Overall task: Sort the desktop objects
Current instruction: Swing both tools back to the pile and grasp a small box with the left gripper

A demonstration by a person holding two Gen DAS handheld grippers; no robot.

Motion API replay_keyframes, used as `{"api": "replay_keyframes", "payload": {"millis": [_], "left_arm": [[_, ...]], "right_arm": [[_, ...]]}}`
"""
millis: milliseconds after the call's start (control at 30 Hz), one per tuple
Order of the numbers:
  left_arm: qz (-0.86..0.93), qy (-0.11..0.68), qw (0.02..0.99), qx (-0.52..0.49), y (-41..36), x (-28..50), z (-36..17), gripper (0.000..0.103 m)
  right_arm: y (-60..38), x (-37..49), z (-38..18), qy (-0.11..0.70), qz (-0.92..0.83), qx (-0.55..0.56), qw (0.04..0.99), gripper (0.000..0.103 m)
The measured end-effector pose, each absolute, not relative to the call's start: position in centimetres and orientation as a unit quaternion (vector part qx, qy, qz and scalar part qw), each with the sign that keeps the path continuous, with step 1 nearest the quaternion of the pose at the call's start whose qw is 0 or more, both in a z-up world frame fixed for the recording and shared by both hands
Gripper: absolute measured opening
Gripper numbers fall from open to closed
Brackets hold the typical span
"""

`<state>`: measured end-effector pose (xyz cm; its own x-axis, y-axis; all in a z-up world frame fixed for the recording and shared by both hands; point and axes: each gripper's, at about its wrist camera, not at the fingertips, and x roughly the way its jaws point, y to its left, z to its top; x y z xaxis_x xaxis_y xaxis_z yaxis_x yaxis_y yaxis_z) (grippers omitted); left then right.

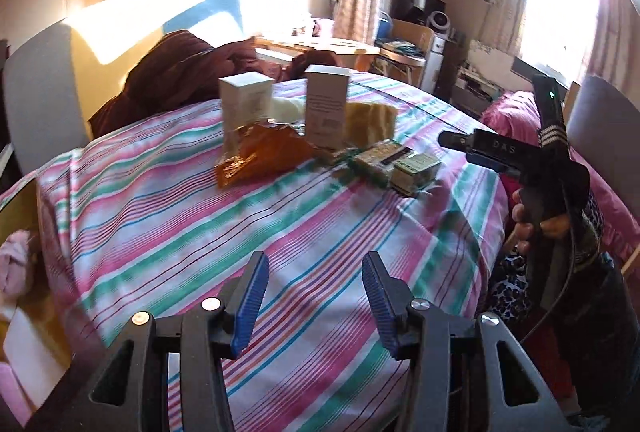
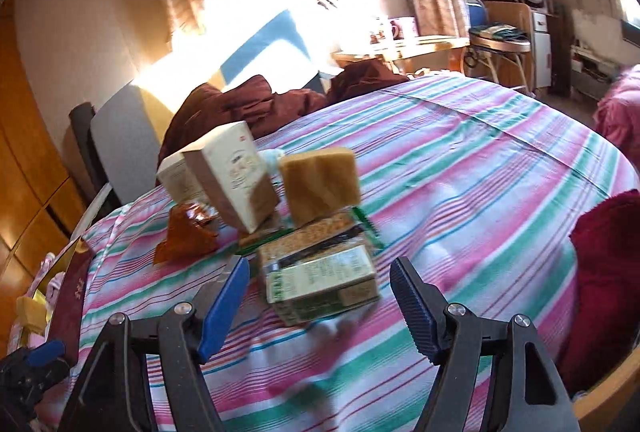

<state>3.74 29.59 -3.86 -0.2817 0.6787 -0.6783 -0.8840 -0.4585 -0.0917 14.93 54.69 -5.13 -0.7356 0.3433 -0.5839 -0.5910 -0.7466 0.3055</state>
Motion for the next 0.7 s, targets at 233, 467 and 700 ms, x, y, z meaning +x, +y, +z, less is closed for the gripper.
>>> {"api": "replay_keyframes", "payload": {"millis": [233, 467, 700], "left_arm": [[0.723, 0.221, 0.576, -0.312, 38.0, 4.5, -4.0, 0.049], [0.672, 0.277, 0.618, -0.298, 44.0, 4.8, -4.5, 0.05], [0.643, 0.309, 0.63, -0.306, 48.0, 4.0, -5.9, 0.053]], "right_arm": [[57.3, 15.2, -5.1, 0.28, 0.89, -0.232, 0.277, 0.079], [59.4, 14.7, -5.7, 0.312, 0.882, -0.216, 0.28, 0.082], [61.2, 14.3, -6.9, 0.335, 0.875, -0.212, 0.279, 0.082]]}}
